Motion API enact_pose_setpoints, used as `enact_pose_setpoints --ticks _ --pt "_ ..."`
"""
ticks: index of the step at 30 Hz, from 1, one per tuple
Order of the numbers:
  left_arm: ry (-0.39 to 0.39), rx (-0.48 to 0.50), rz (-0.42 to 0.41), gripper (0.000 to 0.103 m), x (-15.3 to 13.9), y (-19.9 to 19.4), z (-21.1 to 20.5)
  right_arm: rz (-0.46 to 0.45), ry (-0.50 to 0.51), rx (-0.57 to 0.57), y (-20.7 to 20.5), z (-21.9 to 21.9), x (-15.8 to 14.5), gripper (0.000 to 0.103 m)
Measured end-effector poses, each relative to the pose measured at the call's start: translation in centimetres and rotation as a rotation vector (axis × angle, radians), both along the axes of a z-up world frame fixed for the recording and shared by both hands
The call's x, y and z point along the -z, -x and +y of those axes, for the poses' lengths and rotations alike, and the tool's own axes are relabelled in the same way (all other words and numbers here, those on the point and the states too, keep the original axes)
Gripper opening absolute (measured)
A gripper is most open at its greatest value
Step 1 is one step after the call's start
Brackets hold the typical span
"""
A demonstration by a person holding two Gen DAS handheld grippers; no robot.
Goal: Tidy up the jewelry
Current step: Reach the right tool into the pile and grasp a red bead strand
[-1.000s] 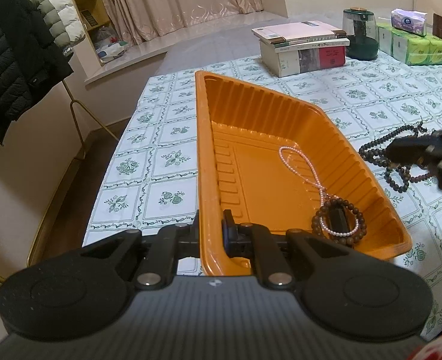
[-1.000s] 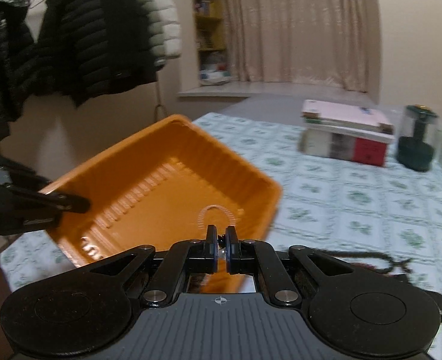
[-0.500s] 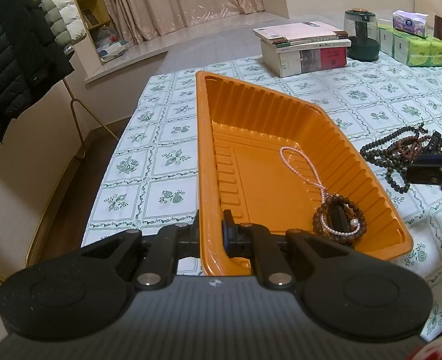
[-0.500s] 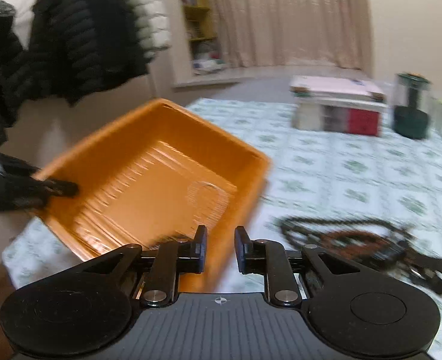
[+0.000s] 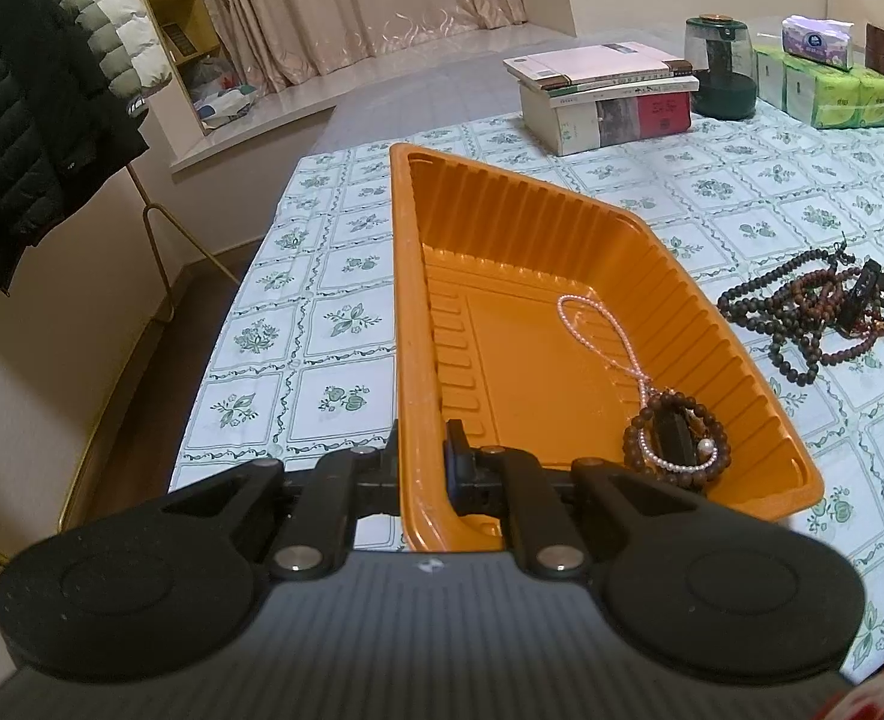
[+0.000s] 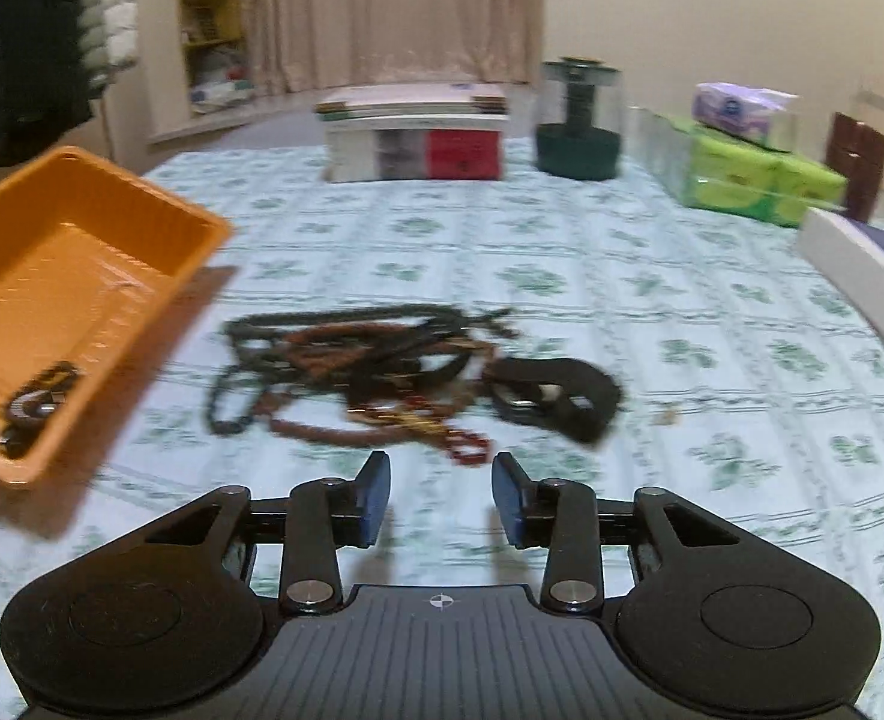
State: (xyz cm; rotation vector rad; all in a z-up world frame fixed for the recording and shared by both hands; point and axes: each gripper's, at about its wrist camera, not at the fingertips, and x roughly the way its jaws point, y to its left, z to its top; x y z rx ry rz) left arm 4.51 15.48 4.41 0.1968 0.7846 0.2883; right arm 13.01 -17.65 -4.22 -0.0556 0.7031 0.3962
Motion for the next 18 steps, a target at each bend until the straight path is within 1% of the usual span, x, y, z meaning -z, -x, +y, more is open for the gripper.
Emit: enact_pose_setpoints --ticks 4,7,10,12,16,18 --pt "-0.004 0.0 0.002 0.01 0.0 0.0 0.0 -0.009 0.016 0.035 -1.2 -1.2 0.4 0.039" --pt "-0.006 -0.001 0.006 0.01 0.0 0.0 0.0 -0.013 0.016 0.032 -1.9 -1.2 0.4 0.039" --pt "-0.009 -0.002 0.009 0.01 0.1 0.0 0.0 -0.021 0.027 -0.013 -2.4 -0.7 0.9 0.039" --pt "-0.01 -0.002 0.011 0.01 0.1 0.0 0.0 -0.008 0.044 -0.056 -3.0 -0.1 1.4 0.039" --pt "-0.012 -0.004 0.015 0.01 0.1 0.0 0.0 -0.032 0.094 -0.131 -3.7 1.0 2.1 0.039" --pt "-0.012 -0.005 0.014 0.01 0.1 0.0 0.0 -0.045 0.14 -0.179 -4.1 1.6 2.5 0.039"
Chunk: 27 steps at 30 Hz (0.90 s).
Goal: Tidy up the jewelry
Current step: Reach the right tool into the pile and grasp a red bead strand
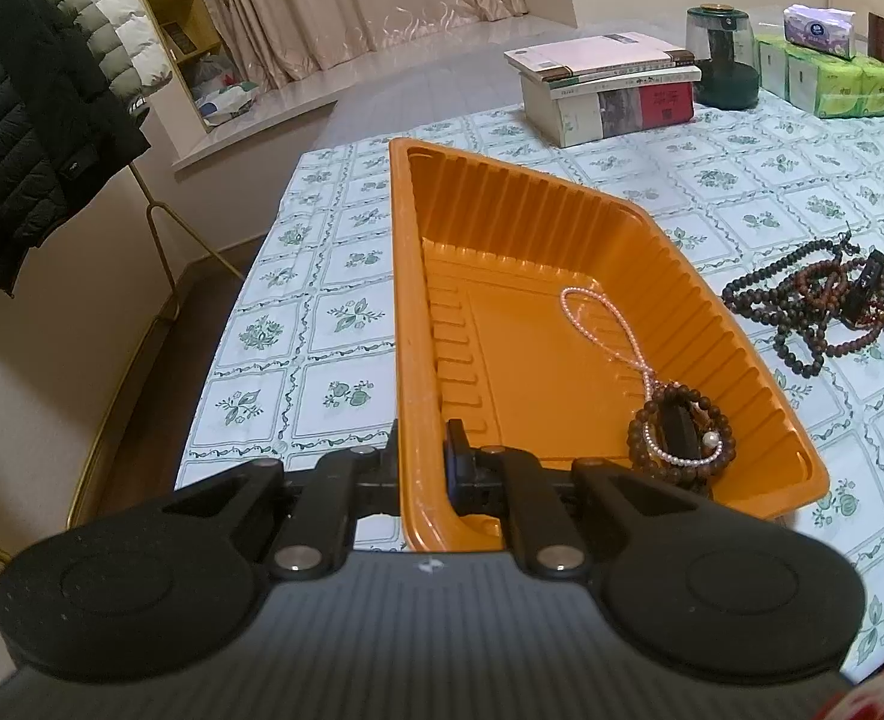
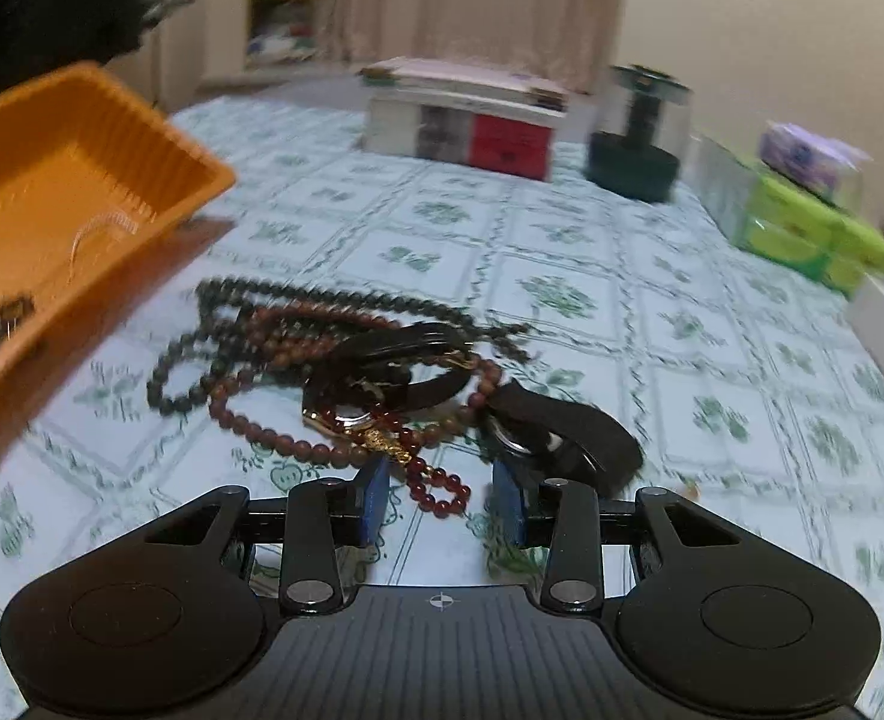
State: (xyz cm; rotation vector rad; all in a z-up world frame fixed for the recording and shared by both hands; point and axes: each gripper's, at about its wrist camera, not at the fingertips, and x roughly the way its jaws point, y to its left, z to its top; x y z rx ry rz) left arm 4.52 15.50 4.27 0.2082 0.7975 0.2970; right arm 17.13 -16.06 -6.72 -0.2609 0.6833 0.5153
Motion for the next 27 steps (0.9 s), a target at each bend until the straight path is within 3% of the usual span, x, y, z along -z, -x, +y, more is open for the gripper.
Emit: enact_pose_setpoints --ticks 5,6,7,8,10,22,27 --pt "-0.002 -0.001 0.0 0.01 0.0 0.0 -0.1 -0.019 0.053 -0.083 -0.6 0.7 0.3 0.037" --pt "-0.002 0.0 0.0 0.01 0.0 0.0 -0.1 -0.011 0.055 -0.084 -0.8 0.8 0.2 0.032" --pt "-0.002 0.0 -0.001 0.01 0.0 0.0 -0.1 0.003 0.05 -0.091 -0.9 0.8 0.2 0.016" --pt "-0.003 0.0 -0.002 0.01 0.0 0.0 -0.1 0.014 0.048 -0.093 -0.8 0.8 0.1 0.009" --pt "-0.004 0.003 -0.002 0.01 -0.1 0.0 -0.1 0.002 0.063 -0.09 -0.3 1.0 -0.1 0.004" --pt "-0.003 0.01 -0.008 0.01 -0.3 0.2 -0.2 -0.068 -0.068 0.001 2.3 -1.0 -4.9 0.003" --pt "0.001 0.009 -0.01 0.01 -0.3 0.3 -0.2 -0.096 -0.099 -0.011 2.8 -0.9 -7.2 0.003"
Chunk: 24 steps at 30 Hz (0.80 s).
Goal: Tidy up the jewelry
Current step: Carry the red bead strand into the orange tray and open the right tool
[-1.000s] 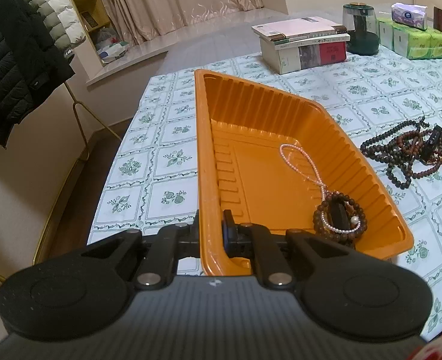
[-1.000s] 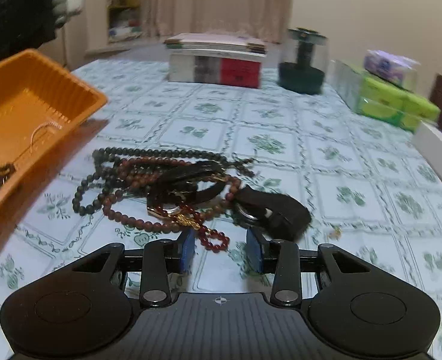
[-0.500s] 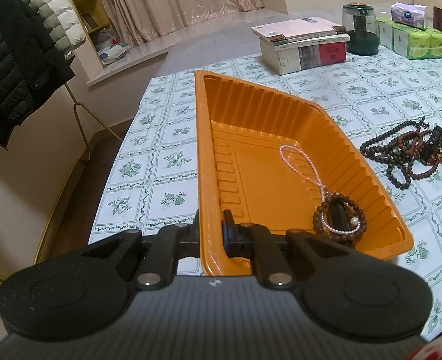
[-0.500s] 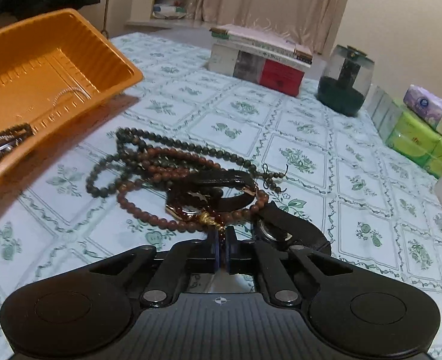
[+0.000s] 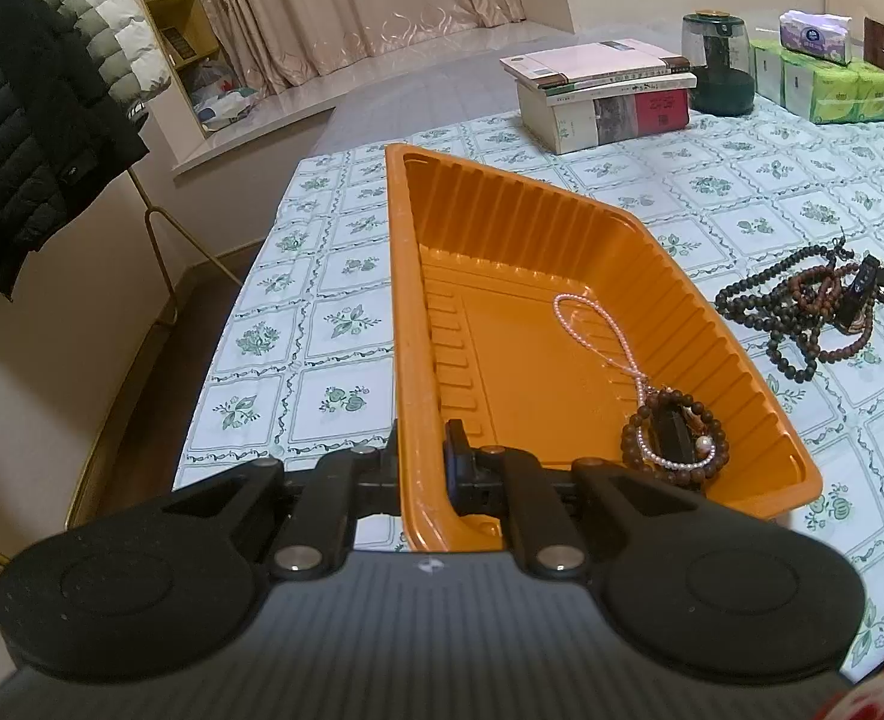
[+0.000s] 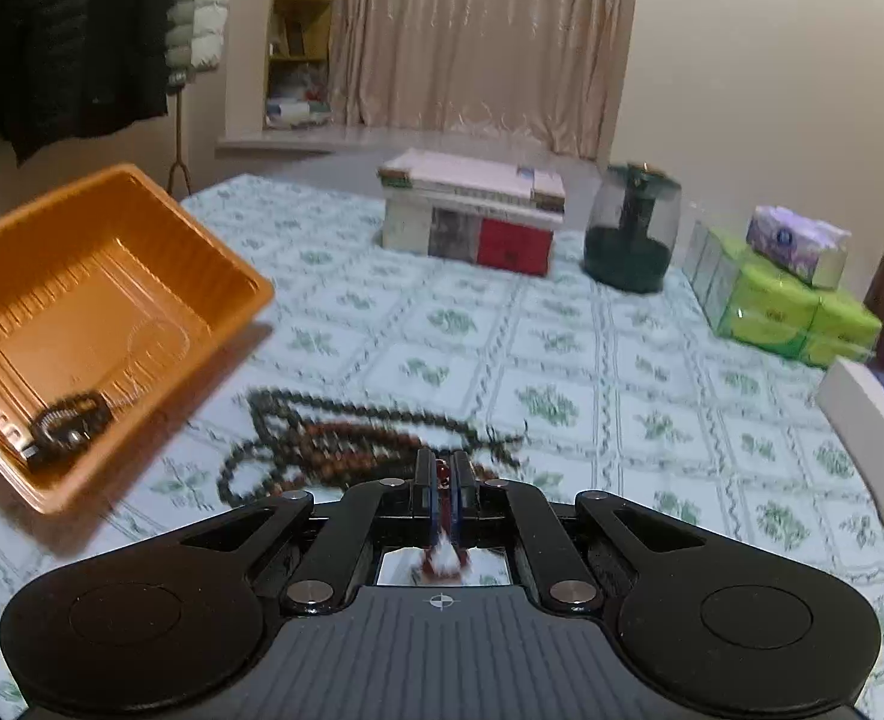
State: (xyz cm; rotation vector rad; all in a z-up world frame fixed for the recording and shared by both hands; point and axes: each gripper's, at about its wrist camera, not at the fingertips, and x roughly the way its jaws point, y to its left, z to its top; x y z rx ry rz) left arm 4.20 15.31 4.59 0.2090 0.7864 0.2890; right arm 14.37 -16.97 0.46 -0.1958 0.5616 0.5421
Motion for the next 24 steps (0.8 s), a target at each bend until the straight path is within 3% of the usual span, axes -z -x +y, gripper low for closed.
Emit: enact_pose_setpoints --ticks 8,18,24 --pt "0.006 0.0 -0.004 0.01 0.0 0.1 0.1 -0.036 -0.054 -0.076 0.5 2.0 -3.1 0.003" --pt "0.015 0.0 -0.011 0.01 0.1 0.0 0.2 -0.059 -0.122 -0.258 1.2 8.7 -5.9 0.003" --pt "0.021 0.002 -0.018 0.01 0.1 -0.1 0.3 -0.042 -0.132 -0.38 2.3 13.0 -6.1 0.003"
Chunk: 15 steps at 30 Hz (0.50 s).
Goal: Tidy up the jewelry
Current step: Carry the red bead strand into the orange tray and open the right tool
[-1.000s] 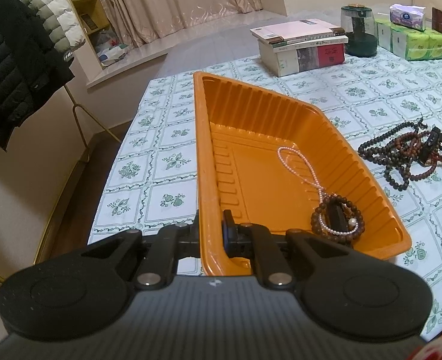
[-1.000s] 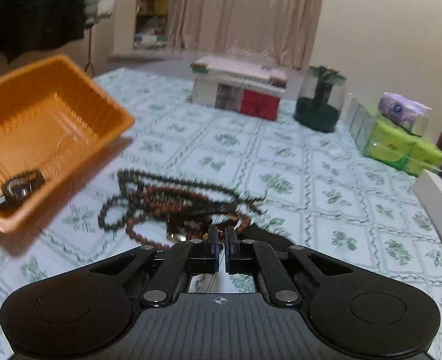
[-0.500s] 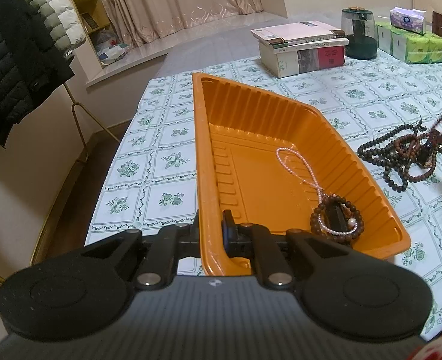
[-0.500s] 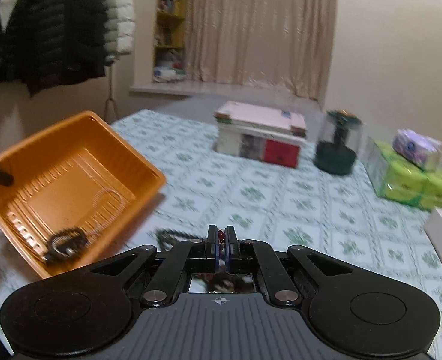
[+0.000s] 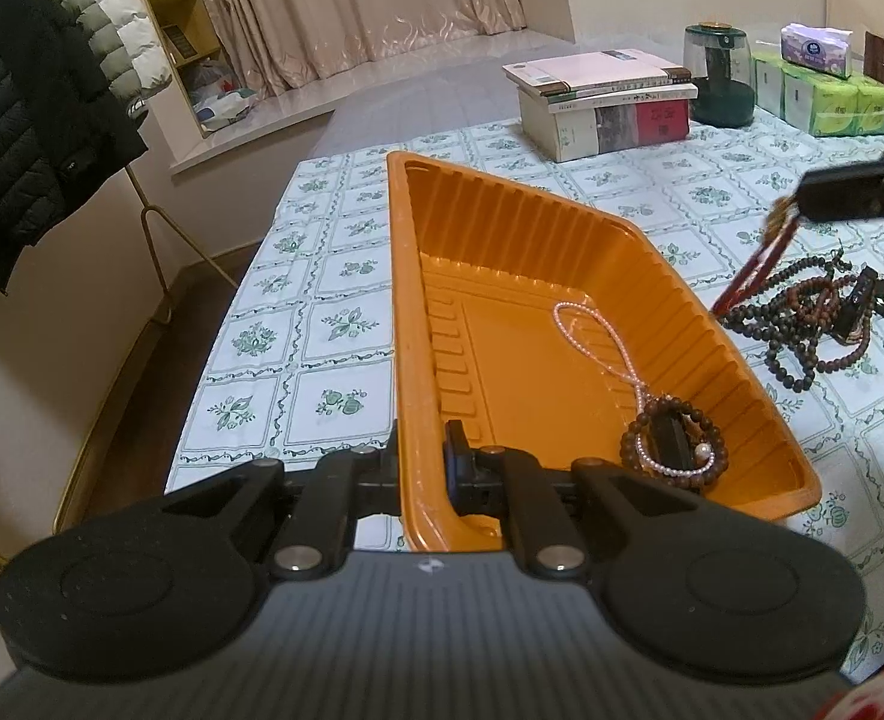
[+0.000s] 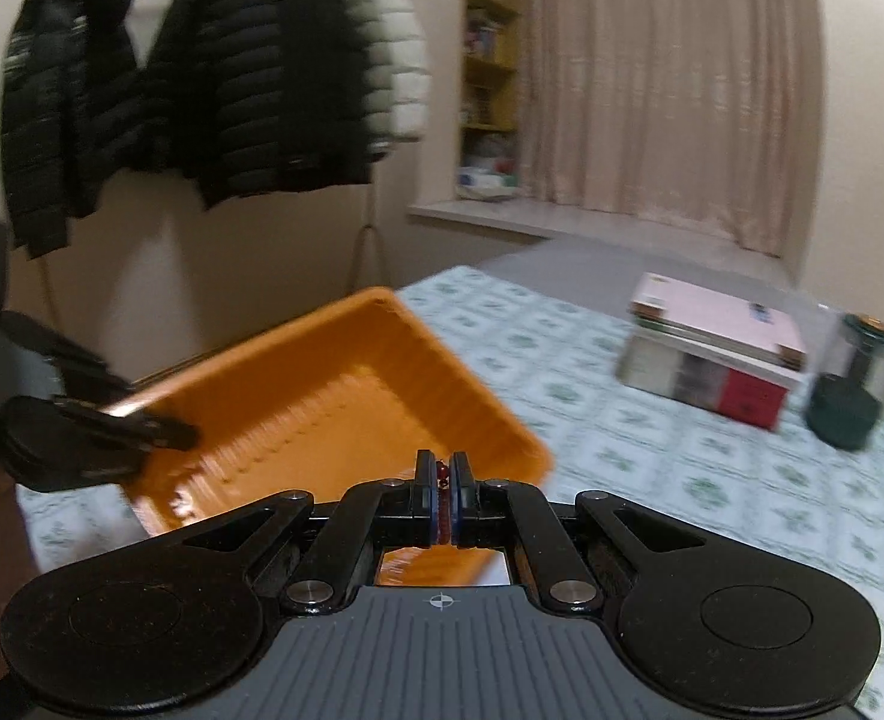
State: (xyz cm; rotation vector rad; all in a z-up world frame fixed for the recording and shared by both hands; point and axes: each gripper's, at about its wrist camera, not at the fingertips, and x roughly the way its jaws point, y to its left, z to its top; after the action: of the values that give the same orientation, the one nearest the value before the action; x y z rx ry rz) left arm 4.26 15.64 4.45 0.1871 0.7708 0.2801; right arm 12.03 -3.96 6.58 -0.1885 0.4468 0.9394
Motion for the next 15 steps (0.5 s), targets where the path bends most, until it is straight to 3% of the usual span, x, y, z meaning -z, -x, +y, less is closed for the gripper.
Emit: enact_pose_setpoints --ticks 9,15 --pt "0.011 0.002 -0.006 0.01 0.0 0.1 0.2 0.028 0.032 -0.1 1.3 4.4 1.6 0.003" --pt "0.016 -0.002 -0.007 0.01 0.1 0.1 0.4 0.01 0.028 -0.076 1.4 4.7 2.3 0.004"
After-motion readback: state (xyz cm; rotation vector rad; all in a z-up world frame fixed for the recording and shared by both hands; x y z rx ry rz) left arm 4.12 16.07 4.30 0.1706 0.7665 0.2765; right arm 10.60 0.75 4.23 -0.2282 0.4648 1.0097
